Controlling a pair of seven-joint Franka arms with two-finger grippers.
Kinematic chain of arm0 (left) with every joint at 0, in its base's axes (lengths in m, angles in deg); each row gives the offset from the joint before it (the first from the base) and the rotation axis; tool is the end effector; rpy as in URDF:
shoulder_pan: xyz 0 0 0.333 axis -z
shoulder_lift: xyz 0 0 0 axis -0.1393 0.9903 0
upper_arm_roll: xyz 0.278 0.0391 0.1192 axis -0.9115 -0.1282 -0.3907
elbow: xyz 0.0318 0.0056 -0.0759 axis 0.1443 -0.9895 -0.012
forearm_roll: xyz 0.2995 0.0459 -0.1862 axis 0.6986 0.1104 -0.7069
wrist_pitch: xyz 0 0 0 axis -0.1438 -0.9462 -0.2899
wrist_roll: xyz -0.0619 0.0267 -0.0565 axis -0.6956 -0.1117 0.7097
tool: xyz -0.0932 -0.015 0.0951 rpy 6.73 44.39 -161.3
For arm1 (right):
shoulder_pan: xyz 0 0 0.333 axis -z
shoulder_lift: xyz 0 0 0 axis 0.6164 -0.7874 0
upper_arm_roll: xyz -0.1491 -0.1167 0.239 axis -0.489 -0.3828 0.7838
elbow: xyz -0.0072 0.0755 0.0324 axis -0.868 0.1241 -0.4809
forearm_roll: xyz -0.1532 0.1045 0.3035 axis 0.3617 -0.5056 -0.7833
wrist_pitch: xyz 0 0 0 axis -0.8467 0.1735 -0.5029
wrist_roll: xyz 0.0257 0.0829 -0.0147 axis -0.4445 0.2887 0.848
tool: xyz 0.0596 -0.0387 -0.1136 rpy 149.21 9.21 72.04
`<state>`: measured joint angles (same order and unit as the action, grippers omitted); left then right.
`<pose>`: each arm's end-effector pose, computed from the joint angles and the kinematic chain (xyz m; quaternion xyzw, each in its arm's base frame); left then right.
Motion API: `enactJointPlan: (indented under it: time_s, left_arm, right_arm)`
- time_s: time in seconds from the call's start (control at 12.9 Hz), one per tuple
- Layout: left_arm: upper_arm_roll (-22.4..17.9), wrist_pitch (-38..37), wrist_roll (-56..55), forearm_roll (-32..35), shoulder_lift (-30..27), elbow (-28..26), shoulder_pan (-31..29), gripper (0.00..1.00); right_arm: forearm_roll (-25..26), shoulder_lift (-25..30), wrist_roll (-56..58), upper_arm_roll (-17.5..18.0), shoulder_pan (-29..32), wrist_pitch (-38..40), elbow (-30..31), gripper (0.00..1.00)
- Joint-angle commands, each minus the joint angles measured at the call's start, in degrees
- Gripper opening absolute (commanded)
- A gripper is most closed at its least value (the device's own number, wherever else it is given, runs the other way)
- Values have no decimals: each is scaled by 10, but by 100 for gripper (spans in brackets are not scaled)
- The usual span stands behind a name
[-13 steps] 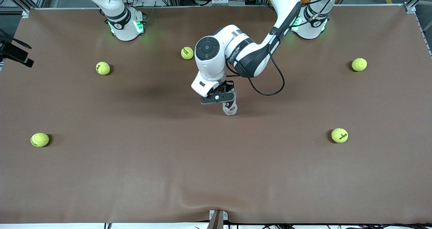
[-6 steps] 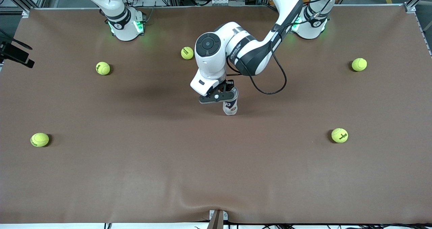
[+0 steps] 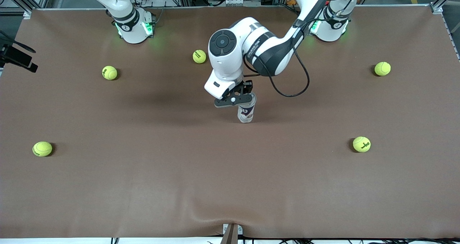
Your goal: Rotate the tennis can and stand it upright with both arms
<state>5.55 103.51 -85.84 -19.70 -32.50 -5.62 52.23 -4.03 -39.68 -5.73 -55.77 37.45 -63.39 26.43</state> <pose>0.4540 -0.4949 0.3686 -0.9980 -0.0476 0.0210 0.0360 0.4959 -0.0359 0.6319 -0.9950 0.0944 0.0333 0.0044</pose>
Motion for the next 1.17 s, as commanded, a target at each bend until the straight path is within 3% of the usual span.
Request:
enactJointPlan:
  time_s: [0.0, 0.31, 0.93, 1.09]
  left_arm:
    - [-1, -15, -2, 12, -20, -3, -3, 98]
    - [-3, -16, 19, 15, -44, -3, -32, 100]
    - [-2, -53, 100, 16, -111, -3, -150, 100]
    - [-2, -57, 165, 16, -128, -4, -193, 100]
  right_arm:
    - [12, 1, -1, 5, 1, 4, -6, 100]
    - [16, 1, 71, 5, 2, 4, -6, 100]
    - [14, 1, 64, 4, 3, 3, -6, 100]
    - [13, 1, 64, 4, 3, 3, -6, 100]
